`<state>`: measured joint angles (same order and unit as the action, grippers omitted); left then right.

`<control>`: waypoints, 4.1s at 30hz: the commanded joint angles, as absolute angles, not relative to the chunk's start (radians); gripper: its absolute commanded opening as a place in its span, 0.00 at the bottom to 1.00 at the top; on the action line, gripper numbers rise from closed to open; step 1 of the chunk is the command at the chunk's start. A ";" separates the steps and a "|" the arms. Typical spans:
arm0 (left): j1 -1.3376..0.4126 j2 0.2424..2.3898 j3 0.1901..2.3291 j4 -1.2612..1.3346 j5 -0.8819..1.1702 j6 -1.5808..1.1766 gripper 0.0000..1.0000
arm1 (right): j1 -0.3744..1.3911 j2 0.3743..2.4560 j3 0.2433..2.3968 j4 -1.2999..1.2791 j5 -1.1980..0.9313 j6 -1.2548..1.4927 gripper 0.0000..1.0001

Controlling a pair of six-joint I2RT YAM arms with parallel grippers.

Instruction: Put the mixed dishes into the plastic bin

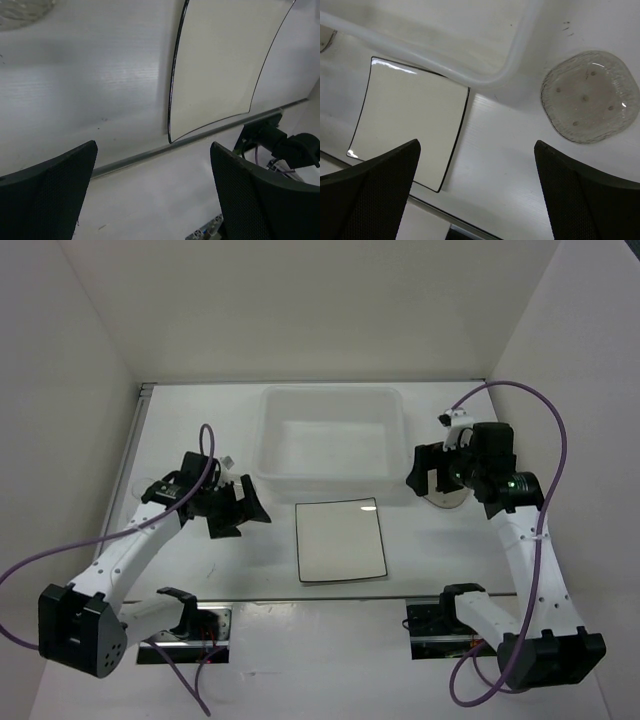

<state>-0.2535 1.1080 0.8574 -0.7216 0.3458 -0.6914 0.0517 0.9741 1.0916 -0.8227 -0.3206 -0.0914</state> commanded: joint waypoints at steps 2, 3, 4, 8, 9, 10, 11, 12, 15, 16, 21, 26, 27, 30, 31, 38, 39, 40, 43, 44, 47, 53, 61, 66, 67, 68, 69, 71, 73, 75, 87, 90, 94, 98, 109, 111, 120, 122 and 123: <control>-0.290 1.077 0.769 -0.603 0.505 -0.773 1.00 | 0.084 0.996 1.103 -0.819 -0.422 -0.136 0.99; -0.316 1.077 0.750 -0.566 0.505 -0.796 1.00 | 0.084 0.996 1.094 -0.819 -0.422 -0.137 0.99; -0.331 1.086 0.741 -0.548 0.505 -0.807 1.00 | 0.084 1.006 1.094 -0.810 -0.422 -0.137 0.99; -0.402 1.197 0.709 -0.410 0.494 -0.836 1.00 | 0.084 1.017 1.080 -0.787 -0.394 -0.124 0.99; -0.419 1.227 0.719 -0.390 0.494 -0.836 1.00 | 0.084 1.017 1.080 -0.787 -0.394 -0.124 0.99; -0.455 1.256 0.730 -0.370 0.485 -0.836 1.00 | 0.084 1.017 1.080 -0.787 -0.394 -0.124 0.99; -0.472 1.313 0.753 -0.335 0.485 -0.836 1.00 | 0.084 1.006 1.080 -0.787 -0.394 -0.124 0.99; -0.488 1.343 0.764 -0.322 0.471 -0.836 1.00 | 0.084 1.006 1.080 -0.787 -0.394 -0.124 0.99; -0.529 1.469 0.785 -0.290 0.459 -0.827 1.00 | 0.084 0.997 1.080 -0.787 -0.394 -0.124 0.99; -0.538 1.497 0.796 -0.281 0.459 -0.818 1.00 | 0.084 0.988 1.080 -0.787 -0.394 -0.115 0.99; -0.577 1.615 0.831 -0.210 0.472 -0.808 1.00 | 0.084 0.979 1.080 -0.787 -0.383 -0.115 0.99; -0.586 1.651 0.853 -0.190 0.472 -0.808 0.95 | 0.074 0.969 1.071 -0.787 -0.364 -0.104 0.99; -0.586 1.651 0.853 -0.181 0.463 -0.808 0.92 | 0.065 0.969 1.071 -0.776 -0.338 -0.094 0.99; -0.595 1.651 0.853 -0.172 0.463 -0.808 0.80 | 0.064 0.969 1.062 -0.767 -0.324 -0.084 0.99; -0.595 1.651 0.853 -0.172 0.463 -0.808 0.77 | 0.064 0.969 1.062 -0.752 -0.277 -0.051 0.99; -0.614 1.661 0.862 -0.178 0.451 -0.818 0.77 | 0.015 0.997 1.025 -0.674 -0.304 -0.061 0.99; -0.614 1.642 0.886 -0.210 0.428 -0.804 0.77 | 0.015 1.015 1.025 -0.645 -0.304 -0.045 0.99; -0.614 1.626 0.902 -0.231 0.416 -0.804 0.78 | 0.015 1.026 1.025 -0.614 -0.281 -0.044 0.99; -0.614 1.533 1.007 -0.352 0.336 -0.750 0.82 | 0.015 1.109 1.067 -0.523 -0.242 -0.035 0.99; -0.604 1.508 1.040 -0.388 0.315 -0.750 0.82 | 0.015 1.132 1.103 -0.509 -0.242 -0.035 0.99; -0.563 1.433 1.165 -0.521 0.252 -0.712 0.89 | 0.015 1.233 1.131 -0.482 -0.262 0.015 0.67; -0.503 1.399 1.315 -0.732 0.123 -0.672 0.89 | 0.015 1.324 1.108 -0.514 -0.449 0.017 0.01; -0.480 1.450 1.108 -0.667 0.157 -0.701 0.18 | 0.057 1.290 1.008 -0.542 -0.575 0.037 0.00; -0.453 1.492 1.097 -0.657 0.101 -0.675 0.07 | 0.066 1.290 0.974 -0.511 -0.566 0.058 0.00; -0.453 1.529 1.097 -0.657 0.091 -0.664 0.06 | 0.066 1.290 0.963 -0.497 -0.555 0.072 0.00; -0.443 1.548 1.115 -0.657 0.081 -0.646 0.05 | 0.066 1.290 0.951 -0.488 -0.555 0.083 0.00; -0.443 1.569 1.127 -0.647 0.072 -0.637 0.05 | 0.066 1.290 0.927 -0.476 -0.542 0.092 0.00; -0.431 1.633 1.181 -0.647 0.063 -0.623 0.05 | 0.066 1.299 0.917 -0.439 -0.508 0.112 0.00; -0.422 1.690 1.228 -0.647 0.063 -0.612 0.03 | 0.066 1.311 0.905 -0.416 -0.488 0.124 0.00; -0.422 1.724 1.308 -0.647 0.063 -0.612 0.03 | 0.066 1.337 0.905 -0.388 -0.477 0.133 0.00; -0.422 1.821 1.485 -0.704 0.104 -0.601 0.04 | 0.066 1.497 1.034 -0.276 -0.506 0.182 0.00; -0.422 1.821 1.505 -0.704 0.104 -0.601 0.04 | 0.066 1.551 1.087 -0.252 -0.517 0.183 0.00; -0.413 1.844 1.545 -0.723 0.104 -0.581 0.04 | 0.066 1.612 1.176 -0.252 -0.526 0.173 0.00; -0.394 1.885 1.585 -0.742 0.104 -0.551 0.05 | 0.066 1.654 1.221 -0.252 -0.535 0.173 0.00; -0.385 1.878 1.614 -0.753 0.123 -0.534 0.05 | 0.066 1.559 1.171 -0.302 -0.574 0.207 0.17; -0.385 1.835 1.568 -0.741 0.133 -0.569 0.08 | 0.066 1.493 1.096 -0.334 -0.588 0.245 0.92; -0.422 1.568 1.197 -0.614 0.281 -0.724 0.50 | 0.075 1.422 0.887 -0.439 -0.603 0.304 1.00; -0.446 1.537 1.132 -0.603 0.290 -0.764 0.62 | 0.075 1.422 0.877 -0.439 -0.612 0.304 1.00; -0.446 1.514 1.111 -0.583 0.290 -0.775 0.69 | 0.075 1.431 0.877 -0.439 -0.612 0.313 1.00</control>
